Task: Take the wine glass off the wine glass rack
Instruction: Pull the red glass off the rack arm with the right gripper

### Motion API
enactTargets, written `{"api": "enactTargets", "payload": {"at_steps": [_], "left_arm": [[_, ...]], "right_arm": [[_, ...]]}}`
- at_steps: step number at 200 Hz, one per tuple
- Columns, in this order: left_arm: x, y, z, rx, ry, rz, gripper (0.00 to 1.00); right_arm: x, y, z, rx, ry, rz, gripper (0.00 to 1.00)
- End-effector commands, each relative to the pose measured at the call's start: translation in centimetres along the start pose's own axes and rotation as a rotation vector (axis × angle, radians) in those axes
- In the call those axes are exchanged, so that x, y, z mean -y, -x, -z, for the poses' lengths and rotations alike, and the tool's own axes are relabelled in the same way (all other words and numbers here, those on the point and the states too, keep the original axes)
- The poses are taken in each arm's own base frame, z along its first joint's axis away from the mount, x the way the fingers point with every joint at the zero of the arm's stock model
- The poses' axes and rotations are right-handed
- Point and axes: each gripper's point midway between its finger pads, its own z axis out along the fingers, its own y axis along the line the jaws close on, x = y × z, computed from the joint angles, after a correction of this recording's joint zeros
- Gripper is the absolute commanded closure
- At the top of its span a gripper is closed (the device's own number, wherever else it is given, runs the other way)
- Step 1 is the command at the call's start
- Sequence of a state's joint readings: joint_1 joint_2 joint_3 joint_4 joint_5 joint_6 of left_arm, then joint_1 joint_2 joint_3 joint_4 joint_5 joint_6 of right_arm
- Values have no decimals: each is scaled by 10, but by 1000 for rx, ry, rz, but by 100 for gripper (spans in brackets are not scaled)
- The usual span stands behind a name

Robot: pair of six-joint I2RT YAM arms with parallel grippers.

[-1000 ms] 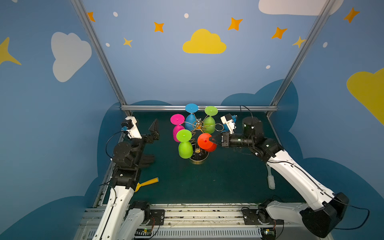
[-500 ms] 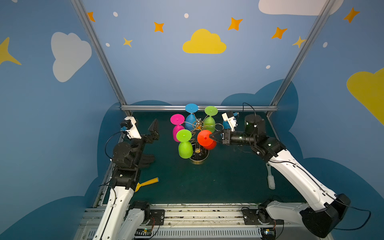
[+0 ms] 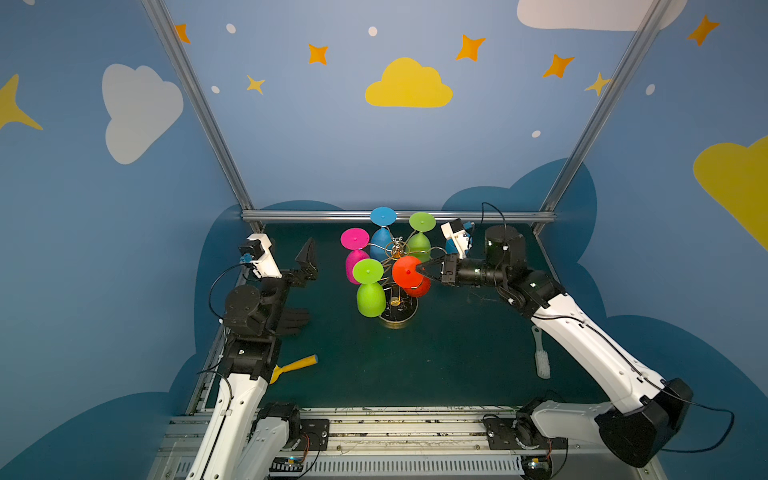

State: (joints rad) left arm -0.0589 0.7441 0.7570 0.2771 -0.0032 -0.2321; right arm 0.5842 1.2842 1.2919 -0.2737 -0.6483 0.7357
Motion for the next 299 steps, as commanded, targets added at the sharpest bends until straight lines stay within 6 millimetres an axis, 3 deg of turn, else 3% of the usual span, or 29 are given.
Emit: {"api": "enactTargets", "payload": {"at_steps": [1,183,229,299], "left_arm": [[0,2,2,11,-3,0,0],[-1,1,2,11,-1,2,0],[-2,2,3,13,2,3,0],[-3,2,2,14,4,4,0]], "right_arm": [[-17,19,4,59,34,45,100],[-6,37,-9,122,30,-1,100],[-7,29,-14,77,49,-9,100],[-13,0,-20,-29,51,8,100]]}}
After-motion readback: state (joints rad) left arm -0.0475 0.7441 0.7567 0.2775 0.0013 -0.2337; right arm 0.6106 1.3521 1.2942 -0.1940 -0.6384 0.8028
